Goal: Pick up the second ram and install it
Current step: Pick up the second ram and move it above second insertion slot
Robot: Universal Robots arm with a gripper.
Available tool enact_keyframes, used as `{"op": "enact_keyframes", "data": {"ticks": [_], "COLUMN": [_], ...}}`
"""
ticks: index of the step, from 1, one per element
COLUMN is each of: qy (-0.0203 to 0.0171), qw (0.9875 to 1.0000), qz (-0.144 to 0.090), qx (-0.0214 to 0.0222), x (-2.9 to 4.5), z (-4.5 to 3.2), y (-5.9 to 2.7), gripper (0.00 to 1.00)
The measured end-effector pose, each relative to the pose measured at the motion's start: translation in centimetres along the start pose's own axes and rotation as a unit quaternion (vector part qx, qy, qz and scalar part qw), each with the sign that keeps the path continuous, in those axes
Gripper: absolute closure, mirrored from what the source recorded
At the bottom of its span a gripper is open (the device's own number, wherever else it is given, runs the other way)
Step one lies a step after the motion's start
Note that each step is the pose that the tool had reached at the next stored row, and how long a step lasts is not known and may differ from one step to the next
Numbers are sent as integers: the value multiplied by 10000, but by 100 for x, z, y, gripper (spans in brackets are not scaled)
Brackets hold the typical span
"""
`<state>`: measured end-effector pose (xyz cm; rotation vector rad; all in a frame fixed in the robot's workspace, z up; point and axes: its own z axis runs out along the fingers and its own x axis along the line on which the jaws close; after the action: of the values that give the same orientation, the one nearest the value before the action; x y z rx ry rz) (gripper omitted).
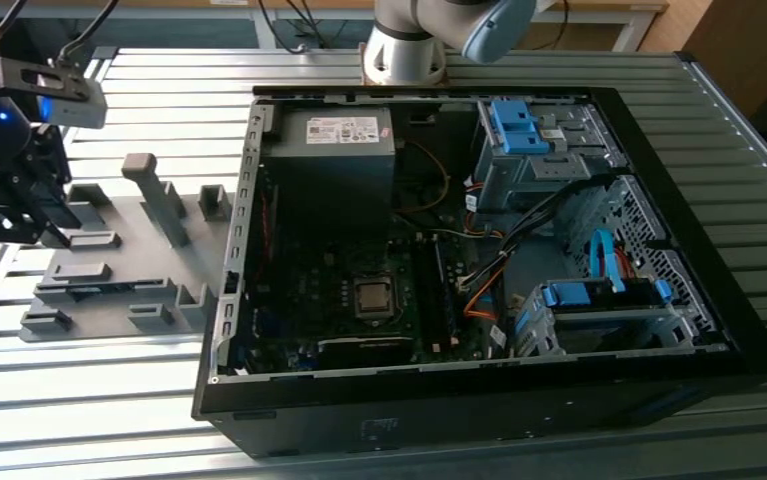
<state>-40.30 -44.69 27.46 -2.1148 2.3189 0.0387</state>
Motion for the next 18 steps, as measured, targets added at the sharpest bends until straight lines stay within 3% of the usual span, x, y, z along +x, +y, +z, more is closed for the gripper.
{"op": "enact_keyframes", "data": {"ticks": [18], "qy": [-1], "qw": [10000], "qz": [0], "qx": [10], "x": [65], "z": [147], "y": [-9], "gripper": [68]}}
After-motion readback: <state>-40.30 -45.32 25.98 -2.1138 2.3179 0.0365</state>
